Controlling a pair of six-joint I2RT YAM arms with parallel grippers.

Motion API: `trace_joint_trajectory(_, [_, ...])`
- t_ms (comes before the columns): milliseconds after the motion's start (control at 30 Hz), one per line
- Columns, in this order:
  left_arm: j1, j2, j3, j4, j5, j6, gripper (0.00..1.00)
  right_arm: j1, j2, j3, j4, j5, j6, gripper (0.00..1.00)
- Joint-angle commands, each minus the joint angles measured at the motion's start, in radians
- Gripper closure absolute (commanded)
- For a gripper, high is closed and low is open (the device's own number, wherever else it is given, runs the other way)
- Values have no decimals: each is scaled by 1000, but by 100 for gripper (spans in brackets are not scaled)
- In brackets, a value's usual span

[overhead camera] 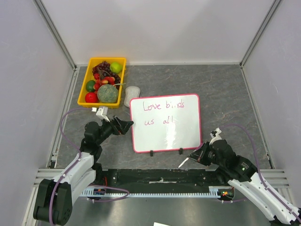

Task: Write a sentence on the whiteboard
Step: Put down the whiteboard marker at the corner of the board.

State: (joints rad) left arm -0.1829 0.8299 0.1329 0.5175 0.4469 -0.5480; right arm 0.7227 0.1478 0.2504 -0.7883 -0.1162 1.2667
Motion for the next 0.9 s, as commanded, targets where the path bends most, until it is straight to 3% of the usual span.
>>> trace_joint_trajectory(0, [0,0,-4,27,-2,46,8,0,-31,-16,8,-10,68,99])
trace_joint_trajectory(500, [0,3,-4,26,1,46,8,0,-71,-71,1,-28,168,97])
trace_joint_trajectory(867, [-3,6,-4,27,3,45,8,0,-93,-91,1,-7,201,83])
